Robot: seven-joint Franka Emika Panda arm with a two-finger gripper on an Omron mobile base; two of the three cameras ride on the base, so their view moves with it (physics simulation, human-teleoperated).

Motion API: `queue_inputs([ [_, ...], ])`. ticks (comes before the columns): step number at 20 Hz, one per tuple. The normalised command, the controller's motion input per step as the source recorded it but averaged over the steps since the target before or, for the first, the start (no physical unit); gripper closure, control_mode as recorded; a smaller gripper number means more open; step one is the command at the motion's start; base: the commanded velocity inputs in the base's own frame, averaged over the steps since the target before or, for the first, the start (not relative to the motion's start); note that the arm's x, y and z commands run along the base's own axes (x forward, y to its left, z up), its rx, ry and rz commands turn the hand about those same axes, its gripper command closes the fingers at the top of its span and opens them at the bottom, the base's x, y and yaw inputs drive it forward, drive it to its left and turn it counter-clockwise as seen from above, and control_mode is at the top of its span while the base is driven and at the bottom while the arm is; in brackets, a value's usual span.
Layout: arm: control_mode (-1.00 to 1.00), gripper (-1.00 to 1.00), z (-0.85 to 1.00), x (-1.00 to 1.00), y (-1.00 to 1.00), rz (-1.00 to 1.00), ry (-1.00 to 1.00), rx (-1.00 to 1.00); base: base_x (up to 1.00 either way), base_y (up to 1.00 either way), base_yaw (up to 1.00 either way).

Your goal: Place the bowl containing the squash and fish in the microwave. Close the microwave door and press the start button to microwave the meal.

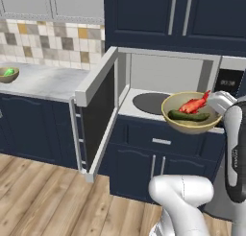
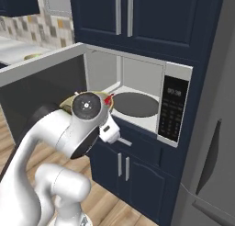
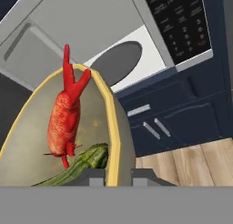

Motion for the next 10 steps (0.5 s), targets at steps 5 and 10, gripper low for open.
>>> queue_inputs([
  [5, -1.00, 1.00, -0.26, 0.29, 0.05, -0.32, 0.00, 0.02, 0.00, 0.00, 0.00],
  [10, -1.00, 1.00, -0.18, 0.41, 0.02, -0.15, 0.00, 0.03, 0.00, 0.00, 0.00],
])
